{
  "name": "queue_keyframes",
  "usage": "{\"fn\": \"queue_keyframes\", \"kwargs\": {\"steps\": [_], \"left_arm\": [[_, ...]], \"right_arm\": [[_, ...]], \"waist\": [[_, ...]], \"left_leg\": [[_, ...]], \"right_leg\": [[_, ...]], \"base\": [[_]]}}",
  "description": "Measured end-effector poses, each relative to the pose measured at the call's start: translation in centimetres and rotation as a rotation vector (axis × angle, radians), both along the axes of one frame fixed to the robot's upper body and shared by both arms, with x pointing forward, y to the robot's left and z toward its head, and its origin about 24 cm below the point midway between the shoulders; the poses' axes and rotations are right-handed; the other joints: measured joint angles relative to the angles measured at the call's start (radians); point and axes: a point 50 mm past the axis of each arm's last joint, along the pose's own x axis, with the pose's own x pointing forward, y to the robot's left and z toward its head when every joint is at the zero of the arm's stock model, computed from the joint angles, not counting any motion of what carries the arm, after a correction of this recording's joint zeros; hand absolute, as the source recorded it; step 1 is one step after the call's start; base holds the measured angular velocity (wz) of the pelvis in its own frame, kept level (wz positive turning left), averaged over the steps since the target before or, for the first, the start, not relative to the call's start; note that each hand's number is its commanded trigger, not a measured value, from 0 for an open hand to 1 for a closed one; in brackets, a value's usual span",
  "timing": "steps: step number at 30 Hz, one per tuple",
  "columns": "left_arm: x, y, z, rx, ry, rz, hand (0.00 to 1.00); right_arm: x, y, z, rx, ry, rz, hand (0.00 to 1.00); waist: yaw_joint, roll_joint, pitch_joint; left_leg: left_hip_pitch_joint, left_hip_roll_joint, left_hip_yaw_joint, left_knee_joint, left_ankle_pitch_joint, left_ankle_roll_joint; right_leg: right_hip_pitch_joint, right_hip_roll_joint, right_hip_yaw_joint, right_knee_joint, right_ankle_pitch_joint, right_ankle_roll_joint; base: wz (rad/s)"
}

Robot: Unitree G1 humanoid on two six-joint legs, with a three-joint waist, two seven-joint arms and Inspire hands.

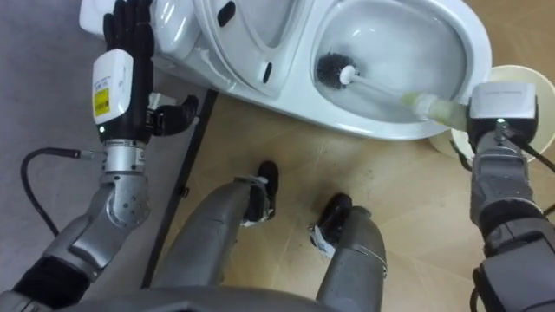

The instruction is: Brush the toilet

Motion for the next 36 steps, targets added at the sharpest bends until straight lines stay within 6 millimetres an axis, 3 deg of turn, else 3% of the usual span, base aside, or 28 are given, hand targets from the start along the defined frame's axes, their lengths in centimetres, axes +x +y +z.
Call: {"fn": "queue_keyframes", "kwargs": {"steps": [8, 12, 16, 24, 30, 32, 36], "left_arm": [[0.2, 0.5, 0.4, -0.083, -0.012, 0.002, 0.00], [0.2, 0.5, 0.1, -0.097, 0.007, 0.004, 0.00], [0.2, 0.4, 0.1, -0.093, 0.012, -0.003, 0.00], [0.4, 0.3, 0.7, -0.069, 0.006, -0.018, 0.00], [0.6, 0.3, 1.2, -0.058, -0.003, -0.011, 0.00], [0.7, 0.3, 1.4, -0.043, -0.008, -0.007, 0.00], [1.2, 0.0, 1.5, -0.010, 0.007, -0.021, 0.00]], "right_arm": [[-0.2, 1.9, -0.8, 0.043, 0.037, 0.008, 1.00], [-0.1, 1.2, -0.7, 0.043, 0.051, -0.033, 1.00], [0.1, 0.0, -0.5, 0.078, 0.049, -0.099, 1.00], [1.9, -2.8, 2.5, 0.092, -0.024, -0.171, 1.00], [2.0, -4.1, 3.7, 0.155, -0.158, -0.255, 1.00], [1.8, -4.2, 3.7, 0.148, -0.172, -0.259, 1.00], [1.7, -4.1, 3.5, 0.126, -0.165, -0.242, 1.00]], "waist": [[-0.011, 0.010, -0.0034], [-0.005, 0.031, -0.0069], [0.002, 0.042, -0.0049], [0.009, 0.011, 0.0072], [-0.008, -0.015, 0.0055], [-0.012, -0.011, 0.0016], [-0.006, -0.010, 0.0011]], "left_leg": [[-0.002, 0.013, -0.024, 0.000, 0.005, -0.011], [-0.001, 0.010, -0.026, -0.002, 0.006, -0.014], [-0.007, 0.010, -0.030, -0.003, 0.007, -0.016], [-0.028, -0.011, -0.004, 0.012, 0.011, -0.014], [-0.046, -0.024, -0.003, 0.036, 0.012, -0.012], [-0.053, -0.024, -0.003, 0.044, 0.013, -0.011], [-0.048, -0.025, 0.004, 0.044, 0.017, -0.004]], "right_leg": [[0.025, 0.025, -0.024, -0.031, 0.010, -0.008], [0.025, 0.029, -0.023, -0.034, 0.012, -0.011], [0.020, 0.020, -0.035, -0.026, 0.006, -0.017], [-0.042, -0.020, 0.000, 0.045, -0.019, -0.016], [-0.067, -0.041, 0.006, 0.085, -0.034, -0.015], [-0.068, -0.045, 0.000, 0.091, -0.034, -0.015], [-0.064, -0.051, -0.002, 0.096, -0.032, -0.014]], "base": [[0.03], [-0.02], [0.06], [0.01], [0.05], [0.03], [0.03]]}}
